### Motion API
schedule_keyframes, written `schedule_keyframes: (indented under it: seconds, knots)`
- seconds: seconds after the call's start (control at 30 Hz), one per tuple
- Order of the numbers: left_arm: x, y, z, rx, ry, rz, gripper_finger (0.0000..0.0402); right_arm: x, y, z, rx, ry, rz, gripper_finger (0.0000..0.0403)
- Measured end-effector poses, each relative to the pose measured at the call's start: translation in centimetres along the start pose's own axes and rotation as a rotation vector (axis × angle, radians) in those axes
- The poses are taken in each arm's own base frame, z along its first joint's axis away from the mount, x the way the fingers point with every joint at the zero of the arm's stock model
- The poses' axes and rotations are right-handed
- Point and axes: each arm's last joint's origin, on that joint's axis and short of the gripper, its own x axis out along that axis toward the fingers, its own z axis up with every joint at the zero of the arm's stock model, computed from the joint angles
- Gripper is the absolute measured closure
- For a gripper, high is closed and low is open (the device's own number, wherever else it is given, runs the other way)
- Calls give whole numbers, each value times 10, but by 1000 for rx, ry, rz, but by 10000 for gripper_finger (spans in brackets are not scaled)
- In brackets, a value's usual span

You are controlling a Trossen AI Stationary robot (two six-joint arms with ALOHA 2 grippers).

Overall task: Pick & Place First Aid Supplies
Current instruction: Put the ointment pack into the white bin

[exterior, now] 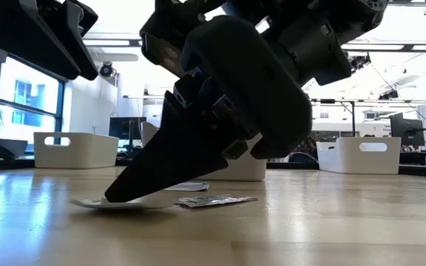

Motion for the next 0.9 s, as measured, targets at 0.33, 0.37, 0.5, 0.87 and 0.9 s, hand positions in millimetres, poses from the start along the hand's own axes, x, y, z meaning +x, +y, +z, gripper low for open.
schedule_keyframes:
  seconds: [0.33, 0.37, 0.5, 0.87, 0.9]
  knots:
    - [0, 0, 0, -4, 1, -4, 282, -22, 9, 8, -54, 73, -52, 401]
    - [0, 0, 0, -4, 1, -4, 282, -22, 9, 8, -53, 68, -52, 400]
    - [0, 0, 0, -6, -1, -5, 282, -22, 9, 9, -48, 61, -59, 378]
    - [0, 0, 0, -7, -1, -7, 282, -18, 8, 9, -26, 34, -53, 314]
    - [0, 0, 0, -8, -2, -7, 282, -16, 7, 7, -24, 36, -49, 314]
